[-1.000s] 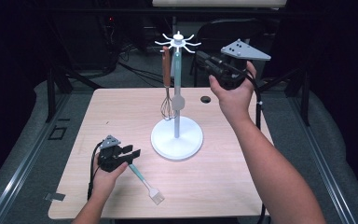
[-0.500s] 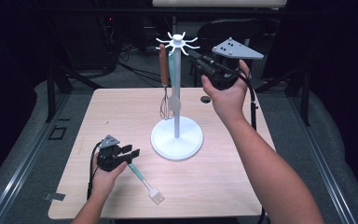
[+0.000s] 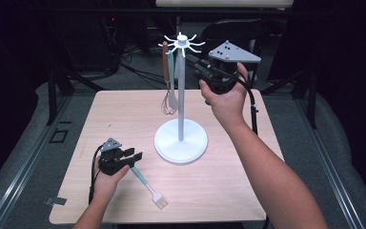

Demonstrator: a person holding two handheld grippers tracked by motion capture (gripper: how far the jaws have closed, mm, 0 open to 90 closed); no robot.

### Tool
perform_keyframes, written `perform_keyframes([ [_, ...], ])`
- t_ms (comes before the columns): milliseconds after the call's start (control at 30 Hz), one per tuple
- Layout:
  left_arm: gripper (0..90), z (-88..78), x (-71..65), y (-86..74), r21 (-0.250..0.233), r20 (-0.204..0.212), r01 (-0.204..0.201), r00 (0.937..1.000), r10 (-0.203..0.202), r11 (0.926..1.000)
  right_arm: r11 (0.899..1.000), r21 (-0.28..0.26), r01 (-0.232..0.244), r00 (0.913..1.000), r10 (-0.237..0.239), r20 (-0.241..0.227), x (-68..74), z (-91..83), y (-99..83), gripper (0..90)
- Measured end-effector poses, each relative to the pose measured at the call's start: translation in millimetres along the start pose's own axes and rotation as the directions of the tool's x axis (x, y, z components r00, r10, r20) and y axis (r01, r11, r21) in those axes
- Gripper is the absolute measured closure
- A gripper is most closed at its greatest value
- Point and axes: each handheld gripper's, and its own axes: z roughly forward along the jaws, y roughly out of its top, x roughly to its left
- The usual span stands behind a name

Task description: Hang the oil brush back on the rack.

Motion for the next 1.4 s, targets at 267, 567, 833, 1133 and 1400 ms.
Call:
perform_keyframes([
  [267,55.3,-0.6,1.5,-0.3,0.001,0.001,0.008,1.0,-0.008,1.0,1.0,0.028,-0.009,0.9999,0.008,0.012,-5.0,-3.8,-14.2,88.8],
  [567,55.2,-0.5,3.1,-1.0,-0.003,-0.008,0.014,0.9999,-0.014,0.9999,0.997,0.078,-0.012,0.9999,0.013,-0.011,0.3,-5.8,-44.7,83.4],
  [833,55.0,-1.0,4.0,-1.2,-0.003,-0.017,0.018,0.9997,-0.018,0.9998,0.987,0.161,0.0,0.9981,0.01,-0.06,12.7,-5.5,-80.1,72.0],
  [1133,53.9,-1.8,4.7,-1.5,-0.004,-0.033,0.013,0.9994,-0.013,0.9999,0.964,0.265,0.009,0.992,0.025,-0.123,34.2,-4.2,-120.7,62.5],
  [1400,53.8,-1.9,3.9,-1.5,-0.003,-0.038,0.007,0.9992,-0.007,1.0,0.931,0.364,0.019,0.9812,0.052,-0.186,57.4,-0.3,-165.8,62.4],
])
